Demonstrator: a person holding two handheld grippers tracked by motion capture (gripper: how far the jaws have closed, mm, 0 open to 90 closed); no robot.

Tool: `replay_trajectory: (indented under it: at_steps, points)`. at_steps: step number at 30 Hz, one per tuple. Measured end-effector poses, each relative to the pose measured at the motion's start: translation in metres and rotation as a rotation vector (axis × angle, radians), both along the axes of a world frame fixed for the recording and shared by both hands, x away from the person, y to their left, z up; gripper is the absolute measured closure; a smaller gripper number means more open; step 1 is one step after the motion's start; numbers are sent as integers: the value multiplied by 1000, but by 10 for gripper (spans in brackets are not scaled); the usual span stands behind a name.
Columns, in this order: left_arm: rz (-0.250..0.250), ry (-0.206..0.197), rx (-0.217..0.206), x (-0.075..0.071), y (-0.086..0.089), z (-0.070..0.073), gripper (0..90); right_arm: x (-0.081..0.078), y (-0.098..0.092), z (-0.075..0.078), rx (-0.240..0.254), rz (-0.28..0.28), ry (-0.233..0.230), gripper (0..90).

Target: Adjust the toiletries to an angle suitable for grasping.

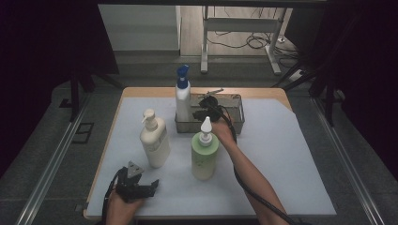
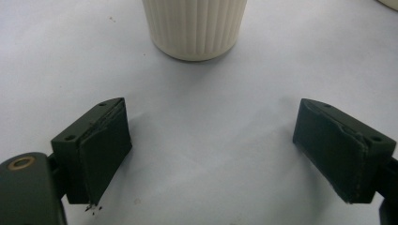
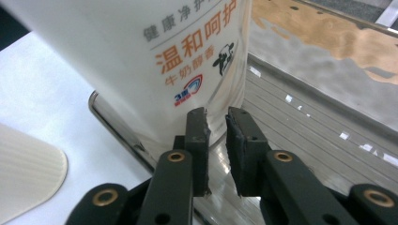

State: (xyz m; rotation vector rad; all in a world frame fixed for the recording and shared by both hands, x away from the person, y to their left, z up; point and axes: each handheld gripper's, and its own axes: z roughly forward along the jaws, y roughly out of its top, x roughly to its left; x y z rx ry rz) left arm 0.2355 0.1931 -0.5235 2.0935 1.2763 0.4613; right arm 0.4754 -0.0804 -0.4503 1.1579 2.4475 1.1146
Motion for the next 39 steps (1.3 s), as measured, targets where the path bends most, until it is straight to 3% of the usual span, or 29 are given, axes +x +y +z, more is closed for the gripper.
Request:
replay_trajectory:
  at_steps: [11, 20, 39]
  points:
    - [-1, 0, 0, 0, 0, 0, 109, -13, -14, 5, 17, 1, -4, 488]
    - [0, -1, -1, 0, 0, 0, 109, -27, -18, 12, -1, 38, -40, 352]
    - [0, -1, -1, 0, 0, 0, 110, -48, -46, 25, -4, 86, -67, 275]
